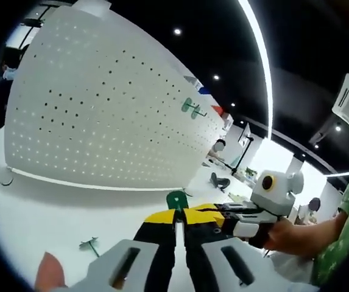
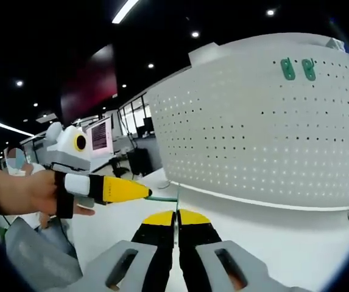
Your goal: Insert the hook assembly into the mounting plate slot until the hook locks in place.
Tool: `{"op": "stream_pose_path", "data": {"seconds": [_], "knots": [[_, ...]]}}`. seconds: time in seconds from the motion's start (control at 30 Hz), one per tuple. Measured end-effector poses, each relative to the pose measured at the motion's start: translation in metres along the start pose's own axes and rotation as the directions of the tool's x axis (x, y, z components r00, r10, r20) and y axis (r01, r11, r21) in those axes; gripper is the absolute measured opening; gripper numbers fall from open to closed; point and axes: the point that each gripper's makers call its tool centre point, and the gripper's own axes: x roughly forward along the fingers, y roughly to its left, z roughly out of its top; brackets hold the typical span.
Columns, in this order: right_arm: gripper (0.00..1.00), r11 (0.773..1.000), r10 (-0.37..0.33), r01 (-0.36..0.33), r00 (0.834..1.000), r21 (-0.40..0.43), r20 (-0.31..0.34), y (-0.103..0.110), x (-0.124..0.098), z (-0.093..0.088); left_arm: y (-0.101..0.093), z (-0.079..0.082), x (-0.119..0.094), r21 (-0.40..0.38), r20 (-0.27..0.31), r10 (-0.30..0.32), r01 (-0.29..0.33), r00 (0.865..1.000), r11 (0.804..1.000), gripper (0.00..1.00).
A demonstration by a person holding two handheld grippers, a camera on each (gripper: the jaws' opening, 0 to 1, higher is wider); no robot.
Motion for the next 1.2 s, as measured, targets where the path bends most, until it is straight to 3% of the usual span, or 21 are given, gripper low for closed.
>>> {"op": "stream_pose_path", "data": {"seconds": [0.4, 0.63, 1.2], "knots": [[0.02, 0.998, 0.024, -0.022, 0.999, 0.054, -0.038, 0.004, 0.002, -0.009, -0.002, 0.001, 0.000, 0.117, -0.025, 0.030, -0.027, 0.999, 0.993, 0.03], [0.05, 0.997, 0.009, -0.007, 1.000, 0.073, -0.021, -0.001, -0.001, -0.004, 0.000, -0.003, -0.002, 0.159, -0.049, 0.044, -0.036, 0.998, 0.987, 0.03], [0.02, 0.997, 0.003, -0.002, 1.000, 0.078, -0.014, -0.002, -0.003, -0.001, -0.010, -0.017, -0.002, 0.259, -0.106, 0.047, -0.018, 0.993, 0.966, 0.03]]}}
